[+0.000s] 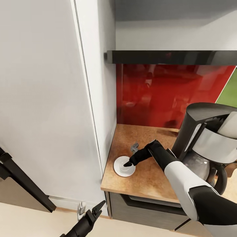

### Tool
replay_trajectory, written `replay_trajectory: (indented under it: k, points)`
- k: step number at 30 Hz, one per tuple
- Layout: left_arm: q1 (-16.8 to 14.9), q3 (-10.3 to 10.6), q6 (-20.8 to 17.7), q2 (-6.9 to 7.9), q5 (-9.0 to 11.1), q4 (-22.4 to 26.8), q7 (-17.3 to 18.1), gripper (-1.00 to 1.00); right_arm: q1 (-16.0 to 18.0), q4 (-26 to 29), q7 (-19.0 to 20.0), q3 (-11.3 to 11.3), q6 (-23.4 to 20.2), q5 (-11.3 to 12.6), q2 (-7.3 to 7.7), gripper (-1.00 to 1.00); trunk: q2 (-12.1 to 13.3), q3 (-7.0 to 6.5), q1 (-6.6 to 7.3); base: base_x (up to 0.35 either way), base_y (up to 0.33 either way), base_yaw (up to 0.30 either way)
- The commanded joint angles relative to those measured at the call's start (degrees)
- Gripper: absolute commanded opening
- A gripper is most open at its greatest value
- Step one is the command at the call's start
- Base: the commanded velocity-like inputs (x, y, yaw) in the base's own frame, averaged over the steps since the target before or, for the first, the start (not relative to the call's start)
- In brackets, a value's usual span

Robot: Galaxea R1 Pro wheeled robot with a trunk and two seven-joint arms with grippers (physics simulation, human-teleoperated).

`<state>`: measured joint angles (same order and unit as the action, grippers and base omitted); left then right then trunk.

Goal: Set up a coffee station on the kitchen countertop: keep the coffee maker on the countertop, move the bottle of coffee from the kitchen shelf to the counter next to the coffee maker, place a paper coffee filter on top of the coffee maker, put the saucer next to the coffee maker with the coffee cup on the saucer, and place the electric kettle next to the coffee maker.

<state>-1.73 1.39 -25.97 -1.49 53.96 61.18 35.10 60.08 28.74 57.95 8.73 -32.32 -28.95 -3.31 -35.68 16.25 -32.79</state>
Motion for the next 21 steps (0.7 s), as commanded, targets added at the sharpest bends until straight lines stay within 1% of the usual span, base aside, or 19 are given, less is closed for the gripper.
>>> replay_trajectory:
  k: [1,4,5,6,8,17,18,20,21]
  points:
    - [-0.03,-0.04,-0.48,0.0,0.53,0.0,-0.03,1.0,0.03,-0.09,0.32,-0.01,0.21,-0.41,-0.02,1.0,-0.07,0.09,-0.02,0.0,0.0,0.0]
    - [-0.03,-0.06,-0.48,-0.05,0.58,-0.01,-0.03,1.0,0.03,-0.63,0.59,0.04,0.75,-0.41,-0.12,1.0,-0.07,0.09,-0.02,0.0,0.0,0.0]
    - [-0.03,-0.07,-0.48,-0.06,0.59,-0.01,-0.03,1.0,0.03,-0.75,1.04,0.05,0.82,-0.41,-0.15,1.0,-0.07,0.09,-0.02,0.0,0.0,0.0]
    - [-0.03,-0.07,-0.48,-0.09,0.6,-0.01,-0.03,1.0,0.03,-0.91,2.66,0.06,0.97,-0.41,-0.19,1.0,-0.07,0.09,-0.02,0.0,0.0,0.0]
    - [-0.03,-0.07,-0.48,-0.09,0.6,-0.01,-0.03,1.0,0.03,-0.94,3.1,0.06,1.01,-0.46,-0.2,1.0,-0.07,0.09,-0.02,0.0,0.0,0.0]
    - [-0.03,-0.07,-0.48,-0.09,0.61,-0.01,-0.03,1.0,0.03,-0.9,3.47,0.09,1.03,-0.49,-0.21,1.0,-0.07,0.09,-0.02,0.0,0.0,0.0]
    - [-0.03,-0.07,-0.48,-0.09,0.61,-0.01,-0.03,1.0,0.03,-0.89,3.48,0.75,1.03,-0.48,-0.25,1.0,-0.07,0.09,-0.02,0.0,0.0,0.0]
    - [-0.03,-0.07,-0.48,-0.09,0.61,-0.01,-0.03,1.0,0.03,-0.9,3.48,1.38,1.03,-0.45,-0.27,1.0,-0.07,0.09,-0.02,0.0,0.0,0.0]
    - [-0.03,-0.07,-0.48,-0.09,0.62,-0.01,-0.03,1.0,0.03,-0.93,3.49,2.37,1.03,-0.39,-0.28,1.0,-0.07,0.09,-0.02,0.0,0.0,0.0]
